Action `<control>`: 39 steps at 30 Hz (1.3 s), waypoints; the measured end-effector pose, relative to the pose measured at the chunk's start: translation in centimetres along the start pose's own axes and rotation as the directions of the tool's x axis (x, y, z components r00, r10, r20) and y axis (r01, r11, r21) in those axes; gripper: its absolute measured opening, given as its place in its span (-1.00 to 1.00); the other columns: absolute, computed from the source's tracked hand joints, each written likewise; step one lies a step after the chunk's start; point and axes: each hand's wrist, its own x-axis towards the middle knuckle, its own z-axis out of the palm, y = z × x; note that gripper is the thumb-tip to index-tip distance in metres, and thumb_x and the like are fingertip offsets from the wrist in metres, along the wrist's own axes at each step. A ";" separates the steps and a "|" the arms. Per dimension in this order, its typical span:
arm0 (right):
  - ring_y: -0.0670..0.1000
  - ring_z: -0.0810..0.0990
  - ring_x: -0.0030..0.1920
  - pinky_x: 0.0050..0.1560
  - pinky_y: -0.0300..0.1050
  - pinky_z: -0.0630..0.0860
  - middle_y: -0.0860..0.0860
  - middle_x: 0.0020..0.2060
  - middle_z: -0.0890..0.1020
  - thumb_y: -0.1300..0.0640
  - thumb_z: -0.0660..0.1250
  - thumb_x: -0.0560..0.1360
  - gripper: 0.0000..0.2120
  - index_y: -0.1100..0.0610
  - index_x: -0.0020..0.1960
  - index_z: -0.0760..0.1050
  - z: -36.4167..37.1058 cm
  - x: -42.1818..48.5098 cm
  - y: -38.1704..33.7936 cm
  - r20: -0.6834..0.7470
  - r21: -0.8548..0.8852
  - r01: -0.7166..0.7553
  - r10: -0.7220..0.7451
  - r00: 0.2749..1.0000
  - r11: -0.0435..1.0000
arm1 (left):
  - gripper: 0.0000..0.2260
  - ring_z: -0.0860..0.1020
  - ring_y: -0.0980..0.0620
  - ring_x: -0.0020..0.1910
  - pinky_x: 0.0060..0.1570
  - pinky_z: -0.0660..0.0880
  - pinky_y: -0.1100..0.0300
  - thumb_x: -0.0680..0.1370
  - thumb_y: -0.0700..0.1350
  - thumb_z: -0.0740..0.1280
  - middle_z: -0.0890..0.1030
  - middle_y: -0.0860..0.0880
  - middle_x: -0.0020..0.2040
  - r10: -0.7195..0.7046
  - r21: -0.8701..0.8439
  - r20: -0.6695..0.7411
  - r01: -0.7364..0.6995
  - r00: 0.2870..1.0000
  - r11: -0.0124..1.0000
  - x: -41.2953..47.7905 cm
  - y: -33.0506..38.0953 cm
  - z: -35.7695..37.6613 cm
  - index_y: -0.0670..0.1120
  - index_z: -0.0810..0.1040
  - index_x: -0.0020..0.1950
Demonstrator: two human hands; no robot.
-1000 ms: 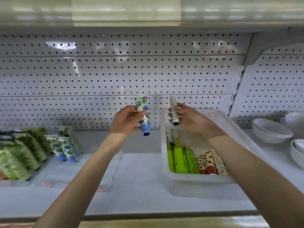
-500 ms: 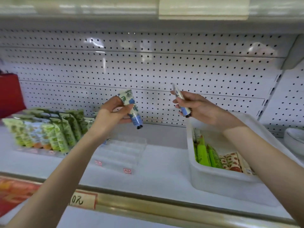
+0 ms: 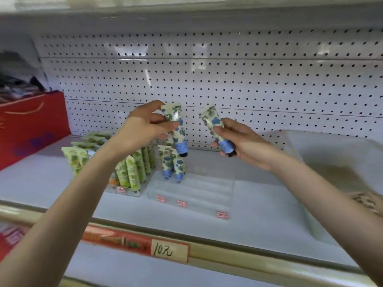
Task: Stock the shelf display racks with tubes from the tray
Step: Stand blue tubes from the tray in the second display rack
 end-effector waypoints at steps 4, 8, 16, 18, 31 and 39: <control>-0.08 0.54 -0.13 -0.04 -0.16 0.49 -0.03 -0.16 0.57 0.13 0.29 0.54 -0.95 0.05 -0.03 0.52 2.8 0.7 2.1 -0.083 -0.137 0.044 -0.056 0.995 0.990 | -0.59 0.60 0.16 -0.15 -0.17 0.44 0.43 0.44 0.03 0.42 0.66 0.06 -0.10 -0.017 0.289 0.164 -0.032 0.986 0.957 0.6 -1.0 -2.4 0.05 0.35 0.21; -0.04 0.57 -0.14 -0.05 -0.21 0.57 0.11 -0.08 0.61 0.18 0.36 0.49 -0.87 0.22 -0.02 0.50 5.8 1.2 3.9 -0.235 -0.119 0.064 -0.090 0.968 0.991 | -0.71 0.56 0.09 -0.13 -0.22 0.40 0.41 0.42 0.02 0.45 0.59 0.11 -0.17 -0.027 0.446 0.297 -0.114 0.954 0.888 1.3 -1.9 -3.9 -0.03 0.48 0.04; 0.03 0.62 -0.13 -0.04 -0.05 0.62 0.10 -0.12 0.64 0.25 0.42 0.43 -0.88 0.19 -0.07 0.52 10.2 2.6 6.4 -0.410 -0.061 0.055 -0.075 0.909 0.997 | -0.72 0.55 0.05 -0.01 0.05 0.47 0.15 0.40 -0.02 0.48 0.56 -0.03 0.15 -0.065 0.610 0.484 -0.284 0.873 0.740 3.0 -3.3 -4.1 0.06 0.52 0.06; 0.03 0.61 -0.13 -0.07 -0.07 0.63 0.09 -0.11 0.64 0.27 0.42 0.43 -0.86 0.15 -0.06 0.50 10.8 2.8 6.8 -0.423 -0.052 0.049 -0.066 0.904 0.997 | -0.73 0.52 0.06 -0.03 0.01 0.46 0.14 0.40 0.02 0.47 0.57 0.00 0.12 -0.064 0.665 0.499 -0.334 0.864 0.668 3.3 -3.6 -4.1 0.09 0.52 0.05; -0.13 0.55 -0.20 -0.21 -0.43 0.47 -0.13 -0.22 0.59 0.20 0.48 0.38 -0.77 0.03 -0.15 0.44 11.9 3.2 8.6 -0.481 -0.279 -0.012 -0.129 0.867 0.960 | -0.76 0.50 0.01 -0.04 -0.32 0.27 0.20 0.44 0.07 0.42 0.57 0.01 0.02 -0.066 0.730 0.560 -0.455 0.826 0.511 4.5 -6.3 -3.3 0.02 0.44 -0.03; -0.13 0.56 -0.18 -0.25 -0.47 0.44 -0.08 -0.20 0.60 0.17 0.49 0.37 -0.77 0.03 -0.12 0.45 12.6 3.2 9.5 -0.457 -0.314 -0.029 -0.125 0.881 0.949 | -0.76 0.45 0.04 -0.14 -0.40 0.19 0.25 0.44 0.05 0.42 0.50 0.05 -0.11 -0.053 0.721 0.591 -0.498 0.805 0.482 4.5 -7.5 -3.1 0.02 0.40 -0.07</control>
